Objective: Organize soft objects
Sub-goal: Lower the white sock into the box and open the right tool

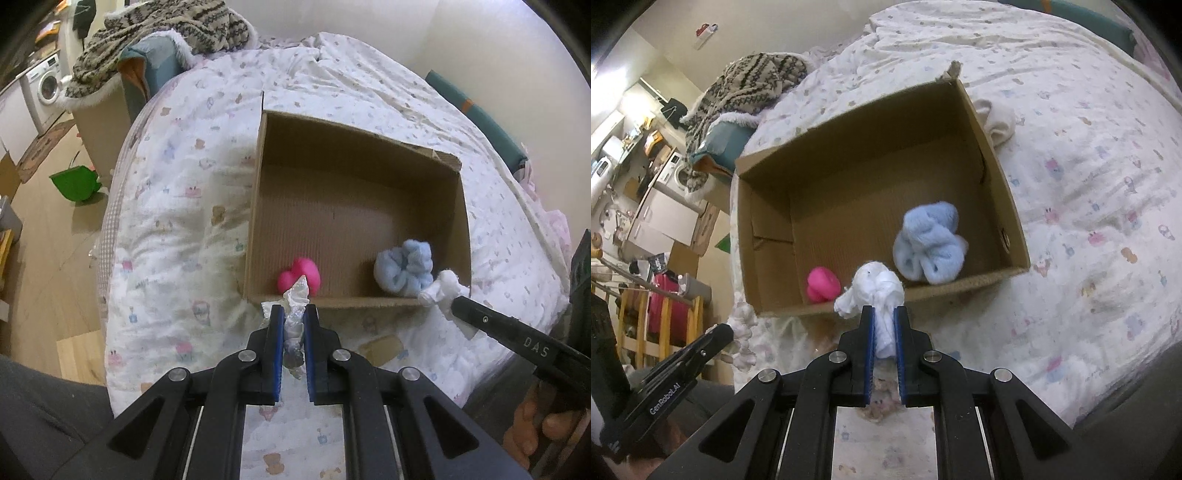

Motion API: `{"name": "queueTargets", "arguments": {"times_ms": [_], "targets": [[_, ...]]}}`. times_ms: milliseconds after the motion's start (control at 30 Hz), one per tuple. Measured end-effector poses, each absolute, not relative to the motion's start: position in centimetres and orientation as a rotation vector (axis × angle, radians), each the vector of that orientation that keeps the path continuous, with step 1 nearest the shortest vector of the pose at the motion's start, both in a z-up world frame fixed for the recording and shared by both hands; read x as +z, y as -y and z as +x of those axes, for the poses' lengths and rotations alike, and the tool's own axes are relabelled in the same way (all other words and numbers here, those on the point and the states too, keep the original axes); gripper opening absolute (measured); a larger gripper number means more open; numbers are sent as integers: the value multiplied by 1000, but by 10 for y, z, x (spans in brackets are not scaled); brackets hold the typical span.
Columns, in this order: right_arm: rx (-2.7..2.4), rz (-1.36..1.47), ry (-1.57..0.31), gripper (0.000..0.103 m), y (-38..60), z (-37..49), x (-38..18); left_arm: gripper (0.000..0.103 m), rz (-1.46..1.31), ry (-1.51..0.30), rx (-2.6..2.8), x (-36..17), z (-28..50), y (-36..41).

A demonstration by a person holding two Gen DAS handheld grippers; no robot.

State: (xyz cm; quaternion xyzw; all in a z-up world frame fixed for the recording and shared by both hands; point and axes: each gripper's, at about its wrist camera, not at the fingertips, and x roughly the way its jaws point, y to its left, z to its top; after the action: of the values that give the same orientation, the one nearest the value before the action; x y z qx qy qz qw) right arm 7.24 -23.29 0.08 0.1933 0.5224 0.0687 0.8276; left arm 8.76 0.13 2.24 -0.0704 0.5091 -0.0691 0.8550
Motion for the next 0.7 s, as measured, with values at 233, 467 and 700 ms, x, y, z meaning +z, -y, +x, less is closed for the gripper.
{"name": "queueTargets", "arguments": {"times_ms": [233, 467, 700], "targets": [[147, 415, -1078, 12, 232, 85, 5, 9, -106, -1051, -139, 29, 97, 2], [164, 421, -1074, 12, 229, 107, -2, 9, -63, -1057, -131, 25, 115, 14], [179, 411, -1094, 12, 222, 136, -21, 9, -18, -1068, -128, 16, 142, 33]]}}
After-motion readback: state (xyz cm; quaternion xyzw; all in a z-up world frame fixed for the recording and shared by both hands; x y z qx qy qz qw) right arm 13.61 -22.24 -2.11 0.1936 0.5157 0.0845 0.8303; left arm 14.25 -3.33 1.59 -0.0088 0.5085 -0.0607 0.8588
